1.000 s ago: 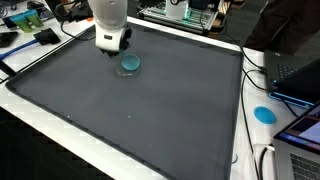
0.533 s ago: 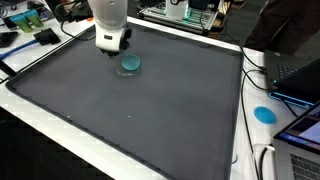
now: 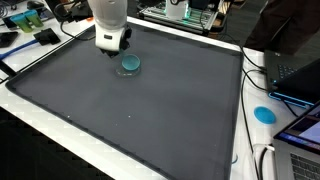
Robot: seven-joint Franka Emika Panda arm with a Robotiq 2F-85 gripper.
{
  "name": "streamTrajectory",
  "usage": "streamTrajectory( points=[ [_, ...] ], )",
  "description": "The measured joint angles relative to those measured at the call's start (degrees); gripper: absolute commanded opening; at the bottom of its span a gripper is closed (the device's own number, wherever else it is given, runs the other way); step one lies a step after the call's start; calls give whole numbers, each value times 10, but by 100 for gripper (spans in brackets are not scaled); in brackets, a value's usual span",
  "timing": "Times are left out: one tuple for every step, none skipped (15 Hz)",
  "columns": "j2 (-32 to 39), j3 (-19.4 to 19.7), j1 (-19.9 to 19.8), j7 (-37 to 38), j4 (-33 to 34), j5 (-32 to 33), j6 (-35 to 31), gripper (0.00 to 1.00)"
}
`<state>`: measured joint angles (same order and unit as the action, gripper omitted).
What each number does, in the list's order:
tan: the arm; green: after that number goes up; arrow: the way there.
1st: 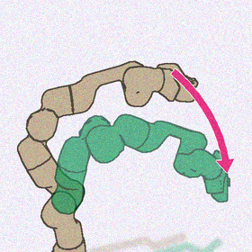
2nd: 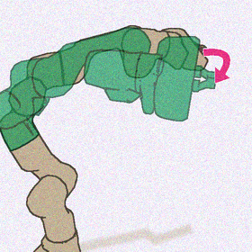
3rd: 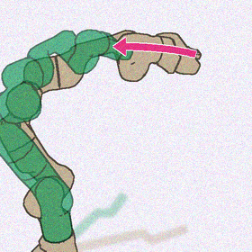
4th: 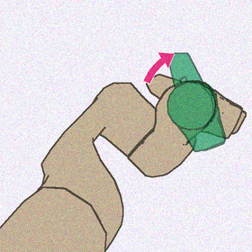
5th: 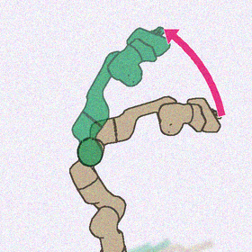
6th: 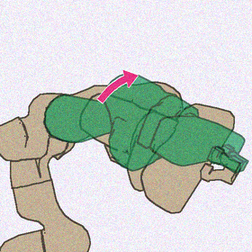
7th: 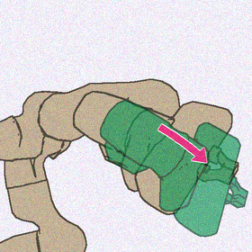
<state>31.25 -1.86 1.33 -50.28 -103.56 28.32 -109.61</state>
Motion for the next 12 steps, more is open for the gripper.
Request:
streamTrajectory(
  points=[
    [-1,0,0,-2,0,0,0,31],
    [-1,0,0,-4,0,0,-1,31],
    [-2,0,0,-5,0,0,-1,31],
    [-4,-1,0,-7,0,0,-1,31],
    [-5,-1,-1,-8,0,-1,-2,31],
    [-8,-2,-1,-12,-1,-2,-4,31],
    [-11,-3,-3,-17,-2,-3,-7,31],
    [-15,-4,-5,-22,-3,-5,-11,31],
    [-20,-5,-7,-29,-5,-7,-17,31],
    [-25,-5,-10,-34,-6,-9,-21,31],
    [-32,-6,-12,-39,-7,-12,-26,31],
    [-40,-6,-13,-42,-8,-15,-30,31]
  ],
)
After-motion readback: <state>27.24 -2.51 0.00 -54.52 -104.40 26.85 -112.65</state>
